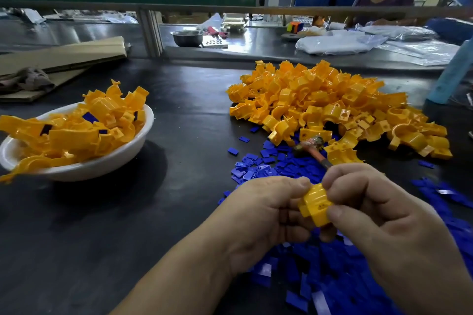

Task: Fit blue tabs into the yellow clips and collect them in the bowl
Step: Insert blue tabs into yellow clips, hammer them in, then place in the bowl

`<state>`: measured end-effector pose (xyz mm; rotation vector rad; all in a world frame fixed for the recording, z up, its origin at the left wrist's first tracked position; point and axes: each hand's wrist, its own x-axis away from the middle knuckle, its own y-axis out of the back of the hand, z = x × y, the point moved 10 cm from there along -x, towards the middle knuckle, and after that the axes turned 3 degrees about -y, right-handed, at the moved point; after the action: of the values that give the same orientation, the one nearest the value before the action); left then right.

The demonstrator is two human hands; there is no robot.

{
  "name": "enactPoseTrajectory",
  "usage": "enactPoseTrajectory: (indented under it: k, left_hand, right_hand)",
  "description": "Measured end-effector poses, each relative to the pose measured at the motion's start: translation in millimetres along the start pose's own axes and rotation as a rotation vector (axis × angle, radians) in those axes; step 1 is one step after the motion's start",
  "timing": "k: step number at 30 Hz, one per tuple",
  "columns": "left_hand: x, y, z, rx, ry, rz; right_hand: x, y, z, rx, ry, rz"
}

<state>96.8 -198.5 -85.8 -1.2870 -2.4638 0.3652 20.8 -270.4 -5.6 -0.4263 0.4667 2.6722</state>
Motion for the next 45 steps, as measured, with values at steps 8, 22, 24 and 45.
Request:
enactPoseTrajectory:
  k: [8, 22, 24, 45]
  left_hand:
    - [-2.4, 23.8, 4.2, 0.199, 0.028, -0.22]
    - [-3.0, 28.2, -10.9, 0.257, -0.049, -0.187]
    - [-2.1, 24.4, -9.1, 0.229, -0.022, -0.168]
    - [-3.5, 37.3, -4.9, 0.116, -0.066, -0.314]
  right_hand:
    - [-1.9, -17.9, -1.5, 0.324, 0.067, 0.159]
    - [-1.5, -20.5, -65.6, 1.198, -0.22, 0.487]
    - [-3.1, -19.6, -69.7, 1.183, -0.222, 0.479]
    - [-7.3, -29.6, -73.5, 1.143, -0.263, 0.474]
